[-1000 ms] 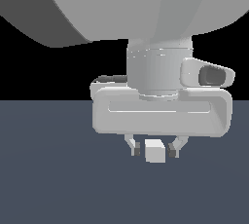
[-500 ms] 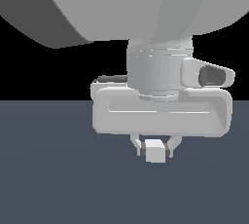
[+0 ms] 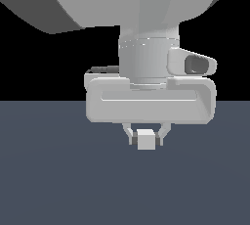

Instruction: Plug the charger into the wall socket.

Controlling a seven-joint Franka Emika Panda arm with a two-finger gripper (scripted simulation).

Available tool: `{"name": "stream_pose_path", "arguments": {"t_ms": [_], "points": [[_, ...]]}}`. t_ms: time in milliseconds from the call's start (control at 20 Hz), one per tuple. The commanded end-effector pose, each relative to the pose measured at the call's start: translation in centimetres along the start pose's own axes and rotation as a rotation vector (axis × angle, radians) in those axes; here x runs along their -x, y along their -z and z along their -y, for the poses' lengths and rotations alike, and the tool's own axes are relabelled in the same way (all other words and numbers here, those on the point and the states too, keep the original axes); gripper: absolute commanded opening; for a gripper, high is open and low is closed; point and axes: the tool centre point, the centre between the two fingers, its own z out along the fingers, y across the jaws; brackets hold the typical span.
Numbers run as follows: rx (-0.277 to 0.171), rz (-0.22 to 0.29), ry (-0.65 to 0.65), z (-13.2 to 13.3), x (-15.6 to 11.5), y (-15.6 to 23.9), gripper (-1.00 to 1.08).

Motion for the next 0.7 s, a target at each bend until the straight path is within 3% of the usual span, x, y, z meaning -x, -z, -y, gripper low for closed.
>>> {"name": "stream_pose_path", "arguments": {"t_ms": [0, 650], "points": [[-0.005, -0.001, 0.017, 1.0, -0.9, 0.9, -1.0], [-0.028, -0.001, 0.106, 6.3, -5.4, 5.6, -1.0]]}}
